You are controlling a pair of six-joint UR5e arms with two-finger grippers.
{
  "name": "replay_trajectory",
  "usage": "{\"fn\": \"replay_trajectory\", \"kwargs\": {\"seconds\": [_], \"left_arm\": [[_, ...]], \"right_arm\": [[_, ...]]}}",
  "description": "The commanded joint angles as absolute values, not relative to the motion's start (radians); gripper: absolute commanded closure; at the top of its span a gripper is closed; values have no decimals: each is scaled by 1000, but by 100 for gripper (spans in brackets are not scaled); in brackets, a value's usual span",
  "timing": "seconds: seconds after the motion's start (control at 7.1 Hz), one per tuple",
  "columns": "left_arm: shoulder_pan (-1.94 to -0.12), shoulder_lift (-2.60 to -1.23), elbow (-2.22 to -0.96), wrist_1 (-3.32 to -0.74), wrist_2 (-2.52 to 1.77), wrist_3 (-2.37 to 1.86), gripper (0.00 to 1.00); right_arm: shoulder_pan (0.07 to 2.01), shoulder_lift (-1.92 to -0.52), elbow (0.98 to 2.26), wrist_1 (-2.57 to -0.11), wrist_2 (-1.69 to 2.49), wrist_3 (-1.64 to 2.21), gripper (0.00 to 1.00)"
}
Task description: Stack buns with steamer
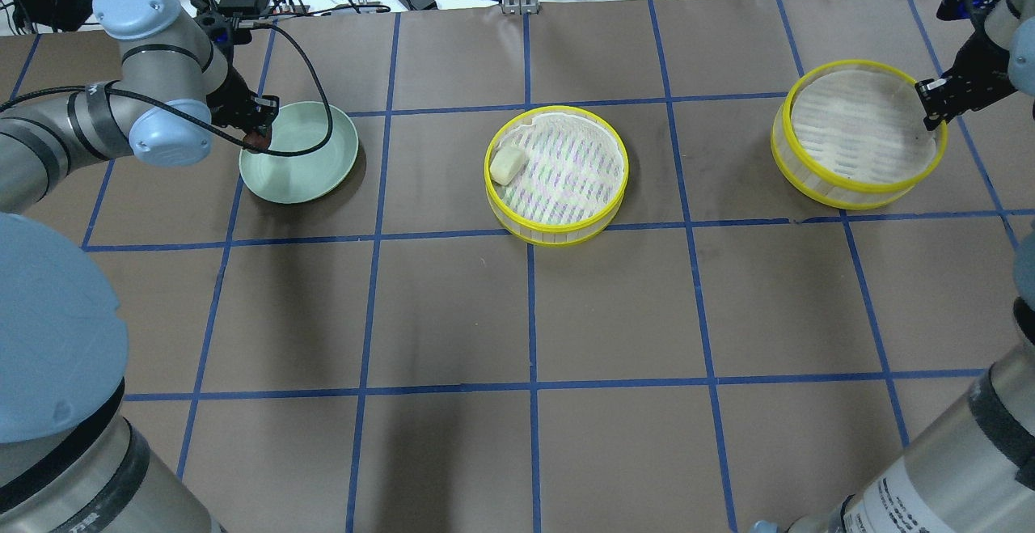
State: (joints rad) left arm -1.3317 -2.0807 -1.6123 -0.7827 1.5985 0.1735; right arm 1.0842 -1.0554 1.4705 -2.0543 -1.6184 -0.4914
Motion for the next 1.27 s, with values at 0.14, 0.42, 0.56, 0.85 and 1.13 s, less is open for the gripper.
{"fn": "replay_trajectory", "kwargs": {"seconds": [0.14,0.42,0.56,0.85,1.13], "left_arm": [[-1357,-1926,-1592,-973,1555,-67,100],[-1380,-1812,-1589,-1133,1558,-205,100],[-1381,-1777,-1589,-1184,1565,-240,100],[-1374,-1743,-1597,-1246,1557,-236,100],[-1373,-1744,-1608,-1249,1560,-235,100]], "right_arm": [[1274,-1172,1473,-1938,-1615,-165,100],[1430,-1207,1474,-1890,-1623,75,100],[1521,-1216,1491,-1890,-1624,213,100],[1697,-1212,1500,-1891,-1617,496,100],[1772,-1192,1535,-1901,-1611,620,100]]}}
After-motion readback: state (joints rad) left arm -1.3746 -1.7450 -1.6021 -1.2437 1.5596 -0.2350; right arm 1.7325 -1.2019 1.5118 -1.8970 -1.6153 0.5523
